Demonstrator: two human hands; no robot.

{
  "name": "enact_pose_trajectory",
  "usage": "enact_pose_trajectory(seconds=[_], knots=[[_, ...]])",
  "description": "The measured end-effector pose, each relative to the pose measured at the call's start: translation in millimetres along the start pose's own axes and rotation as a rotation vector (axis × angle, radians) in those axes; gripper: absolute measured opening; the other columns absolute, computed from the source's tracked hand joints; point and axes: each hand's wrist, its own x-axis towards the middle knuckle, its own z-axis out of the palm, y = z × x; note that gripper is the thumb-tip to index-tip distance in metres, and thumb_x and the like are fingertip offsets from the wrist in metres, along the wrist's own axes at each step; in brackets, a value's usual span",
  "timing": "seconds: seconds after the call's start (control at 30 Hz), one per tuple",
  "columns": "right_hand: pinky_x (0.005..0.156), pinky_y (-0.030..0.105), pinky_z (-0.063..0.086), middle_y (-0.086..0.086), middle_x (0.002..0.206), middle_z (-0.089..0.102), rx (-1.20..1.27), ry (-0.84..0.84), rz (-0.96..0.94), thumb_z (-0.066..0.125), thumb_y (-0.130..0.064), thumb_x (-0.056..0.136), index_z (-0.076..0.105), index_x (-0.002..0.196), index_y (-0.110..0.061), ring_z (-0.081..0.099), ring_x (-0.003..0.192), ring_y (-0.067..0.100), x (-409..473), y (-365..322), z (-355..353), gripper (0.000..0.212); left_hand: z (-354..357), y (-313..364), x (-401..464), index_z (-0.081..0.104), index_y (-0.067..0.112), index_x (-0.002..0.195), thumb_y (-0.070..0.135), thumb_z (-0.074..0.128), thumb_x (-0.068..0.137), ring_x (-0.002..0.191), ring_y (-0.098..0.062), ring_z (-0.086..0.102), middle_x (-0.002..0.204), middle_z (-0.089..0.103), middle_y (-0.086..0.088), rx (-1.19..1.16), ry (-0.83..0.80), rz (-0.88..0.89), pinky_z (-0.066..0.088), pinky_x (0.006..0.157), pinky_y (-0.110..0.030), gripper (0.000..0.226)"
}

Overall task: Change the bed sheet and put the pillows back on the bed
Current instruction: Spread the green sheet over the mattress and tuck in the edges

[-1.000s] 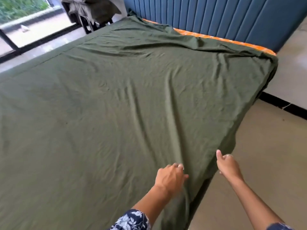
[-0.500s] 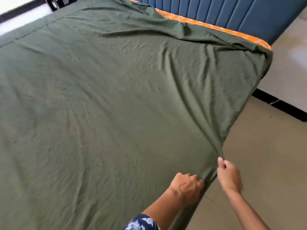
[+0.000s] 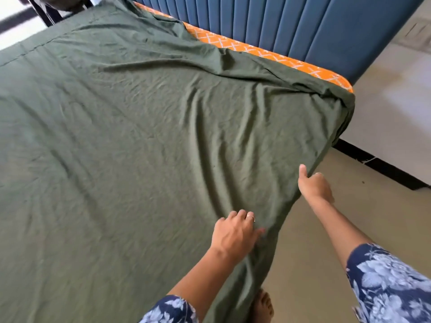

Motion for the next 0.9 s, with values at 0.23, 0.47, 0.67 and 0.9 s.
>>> enact_pose_trajectory(seconds=[0.23, 0.47, 0.67, 0.9], knots=[[0.078, 0.041, 0.042, 0.022, 0.108, 0.061, -0.203, -0.114, -0.227, 0.037, -0.03, 0.1, 0.057, 0.099, -0.008, 0.057, 0.1, 0.041, 43, 14, 10, 0.029, 14, 68, 61, 0.065, 0.013, 0.102, 0.033, 0.063, 0.088, 0.085, -0.027, 0.063, 0.099, 0.062, -0.009, 0.084, -0.451, -0.142, 0.016, 0.049, -0.029, 0.025], [0.069, 0.04, 0.036, 0.024, 0.106, 0.061, -0.157, -0.097, -0.212, 0.038, -0.029, 0.099, 0.058, 0.092, -0.009, 0.057, 0.096, 0.041, 78, 34, -29, 0.03, -5, 98, 101, 0.057, 0.008, 0.119, 0.012, 0.039, 0.097, 0.111, -0.036, 0.056, 0.12, 0.059, -0.015, -0.012, -0.545, -0.12, 0.009, 0.052, -0.026, 0.028], [0.073, 0.037, 0.04, 0.015, 0.108, 0.064, -0.386, -0.243, -0.322, 0.037, -0.043, 0.098, 0.056, 0.087, -0.017, 0.059, 0.101, 0.035, 119, 23, -57, 0.034, -30, 109, 174, 0.062, 0.011, 0.116, 0.04, 0.035, 0.103, 0.114, -0.034, 0.059, 0.121, 0.062, -0.014, -0.023, -0.472, -0.125, 0.039, 0.081, -0.037, 0.041], [0.085, 0.041, 0.043, 0.016, 0.125, 0.056, -0.265, -0.091, -0.238, 0.051, -0.038, 0.094, 0.048, 0.122, -0.01, 0.055, 0.113, 0.037, 219, -36, -99, 0.039, -47, 108, 293, 0.05, 0.015, 0.121, 0.051, 0.039, 0.098, 0.118, -0.028, 0.055, 0.124, 0.059, -0.005, -0.123, -0.374, -0.236, 0.044, 0.088, -0.037, 0.044]])
